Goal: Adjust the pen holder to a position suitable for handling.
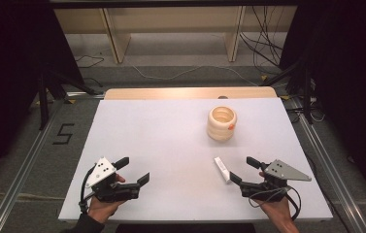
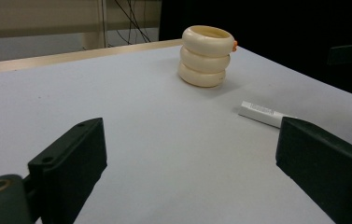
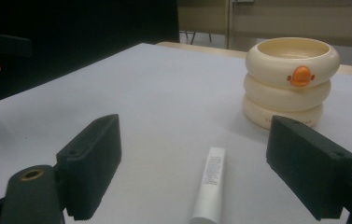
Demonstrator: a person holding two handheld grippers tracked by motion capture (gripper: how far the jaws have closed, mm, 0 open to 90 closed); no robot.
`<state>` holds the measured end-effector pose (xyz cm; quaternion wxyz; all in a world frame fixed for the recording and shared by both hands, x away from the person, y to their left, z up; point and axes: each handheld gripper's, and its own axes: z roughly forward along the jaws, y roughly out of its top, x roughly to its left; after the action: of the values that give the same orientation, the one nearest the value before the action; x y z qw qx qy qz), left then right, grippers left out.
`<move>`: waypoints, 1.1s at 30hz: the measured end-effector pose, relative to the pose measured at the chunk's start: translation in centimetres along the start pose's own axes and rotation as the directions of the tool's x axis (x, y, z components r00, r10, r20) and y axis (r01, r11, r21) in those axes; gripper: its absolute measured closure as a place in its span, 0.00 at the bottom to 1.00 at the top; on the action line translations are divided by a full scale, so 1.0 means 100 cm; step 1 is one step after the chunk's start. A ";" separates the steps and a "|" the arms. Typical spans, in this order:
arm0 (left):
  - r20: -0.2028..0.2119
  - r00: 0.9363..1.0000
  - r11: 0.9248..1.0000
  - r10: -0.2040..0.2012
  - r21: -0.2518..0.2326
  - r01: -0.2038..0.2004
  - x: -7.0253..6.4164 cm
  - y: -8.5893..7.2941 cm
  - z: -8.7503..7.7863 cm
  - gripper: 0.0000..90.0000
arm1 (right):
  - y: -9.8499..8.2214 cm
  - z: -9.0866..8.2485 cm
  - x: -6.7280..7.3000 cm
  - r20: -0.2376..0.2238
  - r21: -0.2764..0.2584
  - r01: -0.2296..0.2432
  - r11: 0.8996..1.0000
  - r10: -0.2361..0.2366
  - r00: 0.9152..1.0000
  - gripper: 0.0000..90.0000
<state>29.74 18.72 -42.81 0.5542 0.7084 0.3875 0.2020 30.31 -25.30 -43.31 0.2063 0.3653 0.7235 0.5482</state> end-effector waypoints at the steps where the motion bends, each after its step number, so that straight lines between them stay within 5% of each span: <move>1: 0.000 1.000 1.000 -0.001 -0.001 0.001 0.000 0.000 0.000 0.09 | 0.000 0.000 0.000 0.002 0.000 0.000 1.000 0.000 1.000 0.21; 20: -0.005 1.000 1.000 -0.004 -0.004 0.004 0.000 0.000 0.000 0.09 | 0.002 -0.001 -0.005 0.049 0.004 0.003 1.000 -0.003 0.999 0.24; 33: -0.011 1.000 1.000 -0.007 -0.012 0.006 0.001 0.001 -0.001 0.09 | 0.011 -0.001 -0.024 0.151 -0.016 0.000 1.000 0.002 0.989 0.25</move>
<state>29.73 18.82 -42.73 0.5568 0.7028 0.3917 0.2063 32.16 -26.99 -42.45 0.2631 0.4042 0.7013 0.5250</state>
